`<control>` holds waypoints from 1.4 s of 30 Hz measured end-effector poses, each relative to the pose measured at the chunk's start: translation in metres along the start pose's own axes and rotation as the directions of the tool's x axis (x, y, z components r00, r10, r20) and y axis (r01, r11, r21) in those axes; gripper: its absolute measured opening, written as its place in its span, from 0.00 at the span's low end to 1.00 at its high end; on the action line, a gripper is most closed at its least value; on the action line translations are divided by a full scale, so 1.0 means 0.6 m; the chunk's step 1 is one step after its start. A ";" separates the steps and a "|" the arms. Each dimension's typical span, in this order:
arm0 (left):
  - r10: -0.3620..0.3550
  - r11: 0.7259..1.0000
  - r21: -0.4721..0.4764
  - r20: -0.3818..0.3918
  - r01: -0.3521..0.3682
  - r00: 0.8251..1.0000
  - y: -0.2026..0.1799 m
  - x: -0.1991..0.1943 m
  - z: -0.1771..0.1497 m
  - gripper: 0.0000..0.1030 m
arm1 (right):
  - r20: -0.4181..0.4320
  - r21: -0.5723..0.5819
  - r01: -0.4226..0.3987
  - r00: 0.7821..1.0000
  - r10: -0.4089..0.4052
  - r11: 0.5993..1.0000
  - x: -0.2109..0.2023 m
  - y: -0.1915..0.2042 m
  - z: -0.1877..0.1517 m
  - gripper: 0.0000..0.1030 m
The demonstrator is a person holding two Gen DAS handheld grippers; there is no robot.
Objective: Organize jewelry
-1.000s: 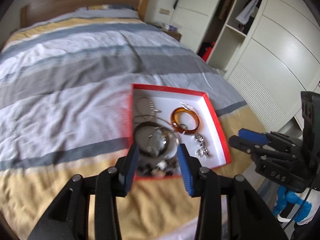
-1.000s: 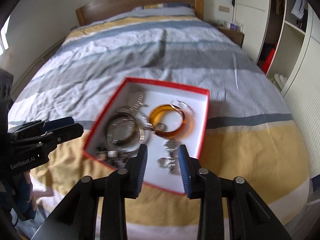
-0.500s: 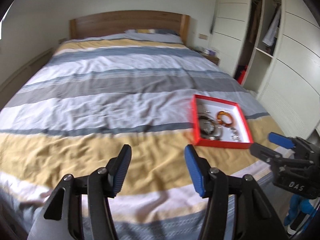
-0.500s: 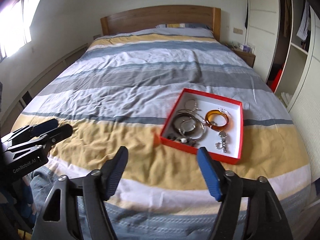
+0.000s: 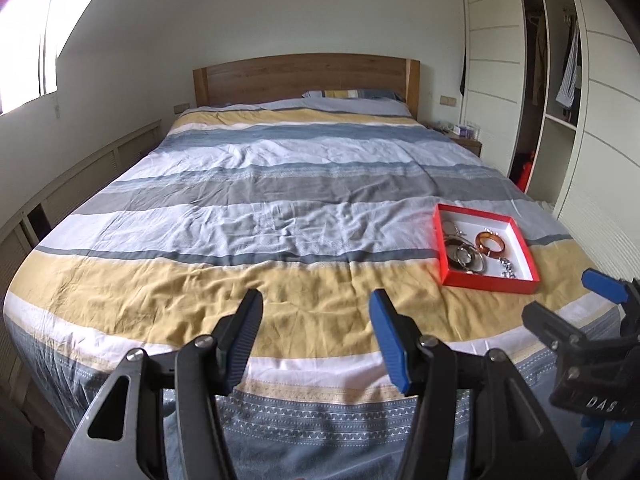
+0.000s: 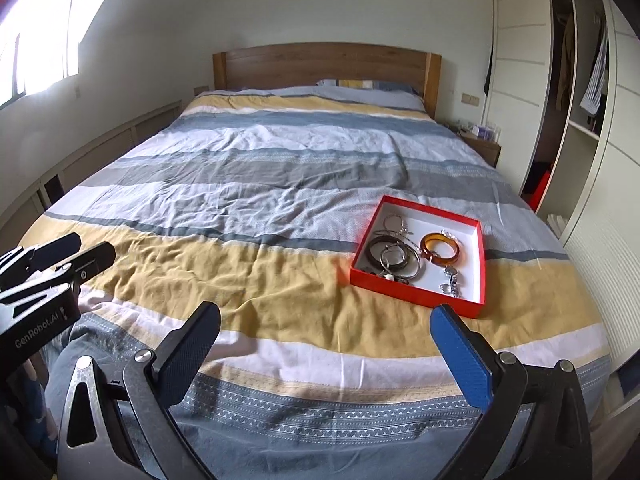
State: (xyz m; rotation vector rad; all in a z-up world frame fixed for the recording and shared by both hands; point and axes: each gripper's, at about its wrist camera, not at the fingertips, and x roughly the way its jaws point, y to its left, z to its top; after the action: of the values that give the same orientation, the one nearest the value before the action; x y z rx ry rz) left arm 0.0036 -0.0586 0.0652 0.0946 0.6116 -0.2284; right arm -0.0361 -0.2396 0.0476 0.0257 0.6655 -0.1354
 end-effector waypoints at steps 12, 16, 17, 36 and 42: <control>0.006 1.000 -0.023 -0.019 -0.006 1.000 0.011 0.003 -0.022 0.52 | 0.025 0.037 0.040 0.999 -0.041 0.999 -0.001 -0.023 -0.019 0.99; 0.006 1.000 -0.023 -0.038 -0.006 0.999 0.014 0.017 -0.031 0.52 | 0.008 0.041 0.052 0.999 -0.052 0.998 0.016 -0.030 -0.032 0.99; 0.006 1.000 -0.024 -0.045 -0.007 0.999 0.015 0.022 -0.035 0.52 | 0.001 0.043 0.055 0.999 -0.055 0.998 0.021 -0.032 -0.036 0.99; -0.024 0.999 -0.030 -0.190 0.019 0.982 0.012 0.126 -0.082 0.52 | -0.125 0.059 0.084 0.989 -0.076 0.995 0.112 -0.051 -0.086 0.99; -0.038 0.999 -0.036 -0.216 0.031 0.976 0.012 0.149 -0.091 0.52 | -0.148 0.059 0.087 0.986 -0.078 0.994 0.129 -0.052 -0.090 0.99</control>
State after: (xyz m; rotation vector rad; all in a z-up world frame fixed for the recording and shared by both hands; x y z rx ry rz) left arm 0.0460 -0.0593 -0.0310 0.0781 0.8350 -0.2435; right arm -0.0133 -0.2760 -0.0422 0.0711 0.8083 -0.2367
